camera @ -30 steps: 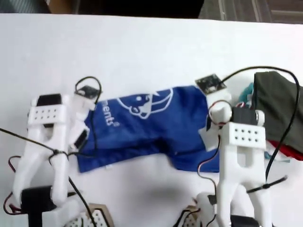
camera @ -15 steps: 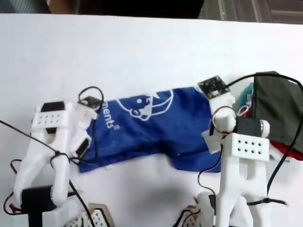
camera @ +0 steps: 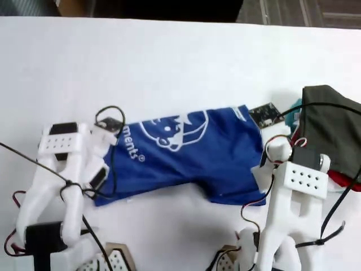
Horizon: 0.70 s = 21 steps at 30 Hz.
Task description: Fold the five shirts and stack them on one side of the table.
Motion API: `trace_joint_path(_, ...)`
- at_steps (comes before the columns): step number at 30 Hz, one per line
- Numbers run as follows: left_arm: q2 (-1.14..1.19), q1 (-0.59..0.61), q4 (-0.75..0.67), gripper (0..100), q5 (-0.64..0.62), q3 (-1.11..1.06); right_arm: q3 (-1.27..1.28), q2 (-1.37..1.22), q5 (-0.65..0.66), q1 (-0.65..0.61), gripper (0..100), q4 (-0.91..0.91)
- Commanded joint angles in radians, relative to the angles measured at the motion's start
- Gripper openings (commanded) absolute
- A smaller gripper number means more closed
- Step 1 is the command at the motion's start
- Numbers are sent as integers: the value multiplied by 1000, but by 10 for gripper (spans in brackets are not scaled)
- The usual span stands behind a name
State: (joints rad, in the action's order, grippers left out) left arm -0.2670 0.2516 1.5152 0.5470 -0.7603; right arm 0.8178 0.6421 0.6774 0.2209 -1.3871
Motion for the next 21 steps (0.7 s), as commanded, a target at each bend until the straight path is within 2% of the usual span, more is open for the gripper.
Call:
trace_joint_path(1,-29,-9,-8,27,9,-2,9,30,8,-22,23,22)
trace_joint_path(5,-29,-9,-6,85,38,-1,12,31,8,-58,46,16)
trace_joint_path(9,-35,-6,2,188,57,7,12,38,9,-93,203,15)
trace_joint_path(12,-37,-2,14,207,55,47,5,39,9,-137,296,19)
trace_joint_path(17,-37,2,141,207,52,314,-126,39,-17,-150,284,21)
trace_joint_path(21,-21,25,147,209,-5,535,-262,28,-140,-148,283,59)
